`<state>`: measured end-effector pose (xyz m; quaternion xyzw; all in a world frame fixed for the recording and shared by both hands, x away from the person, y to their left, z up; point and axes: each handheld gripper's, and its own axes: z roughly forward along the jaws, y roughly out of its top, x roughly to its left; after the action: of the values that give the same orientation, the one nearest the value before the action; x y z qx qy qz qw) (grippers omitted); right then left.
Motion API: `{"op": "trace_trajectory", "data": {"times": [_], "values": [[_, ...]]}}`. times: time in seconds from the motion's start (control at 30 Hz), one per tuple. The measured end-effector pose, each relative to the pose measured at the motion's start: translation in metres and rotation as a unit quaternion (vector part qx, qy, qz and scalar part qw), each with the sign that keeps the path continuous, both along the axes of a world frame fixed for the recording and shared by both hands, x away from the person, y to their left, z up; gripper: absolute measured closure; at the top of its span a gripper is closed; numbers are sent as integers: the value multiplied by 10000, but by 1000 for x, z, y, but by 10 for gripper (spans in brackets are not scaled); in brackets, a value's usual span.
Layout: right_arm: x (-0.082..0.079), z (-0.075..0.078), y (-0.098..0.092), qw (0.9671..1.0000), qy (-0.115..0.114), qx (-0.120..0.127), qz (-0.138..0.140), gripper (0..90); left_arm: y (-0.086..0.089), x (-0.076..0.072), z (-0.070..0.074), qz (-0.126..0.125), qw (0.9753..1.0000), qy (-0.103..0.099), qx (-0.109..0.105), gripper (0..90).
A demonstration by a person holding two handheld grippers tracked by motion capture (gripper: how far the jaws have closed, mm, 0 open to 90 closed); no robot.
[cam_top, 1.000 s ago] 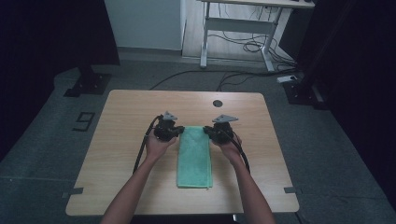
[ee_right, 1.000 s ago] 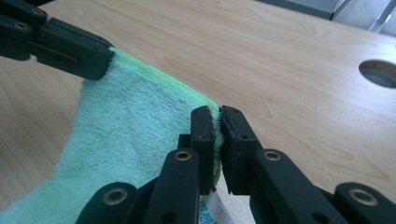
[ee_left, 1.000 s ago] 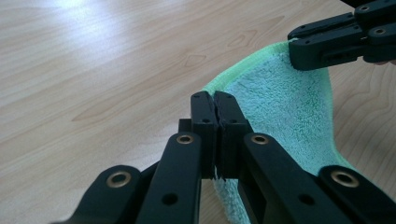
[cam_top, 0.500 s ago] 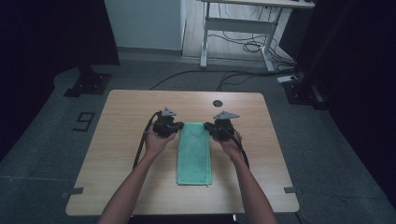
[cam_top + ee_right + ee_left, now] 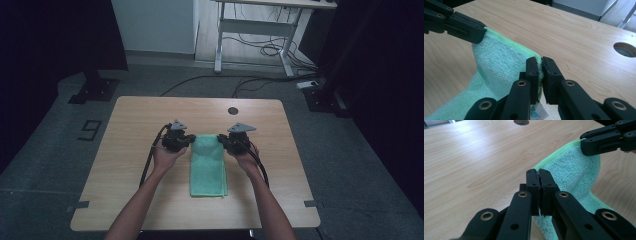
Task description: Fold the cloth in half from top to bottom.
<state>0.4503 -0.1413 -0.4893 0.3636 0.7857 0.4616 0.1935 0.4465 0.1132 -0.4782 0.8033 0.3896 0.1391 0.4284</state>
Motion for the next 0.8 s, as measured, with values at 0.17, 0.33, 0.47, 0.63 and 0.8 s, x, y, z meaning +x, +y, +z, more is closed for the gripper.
{"op": "trace_trajectory", "data": {"times": [0.17, 0.33, 0.47, 0.63, 0.8], "values": [[-3, 1, -2, 10000, -48, 29, 39, 831, 0, -5, 4, -55, 10000, -49, -20, 875], [-7, -3, -5, 10000, -24, 25, 55, 830, -4, -13, 4, -137, 9999, -93, 32, 875], [-10, -6, -7, 10000, 10, 41, 57, 830, -5, -16, 2, -151, 9998, -87, 43, 875], [-16, -6, -8, 9999, -26, 57, 111, 830, -3, -20, 1, -151, 9999, -69, 39, 875], [-20, -6, -8, 9999, -42, 64, 135, 829, -3, -25, 0, -159, 9999, -65, 22, 875]]}}
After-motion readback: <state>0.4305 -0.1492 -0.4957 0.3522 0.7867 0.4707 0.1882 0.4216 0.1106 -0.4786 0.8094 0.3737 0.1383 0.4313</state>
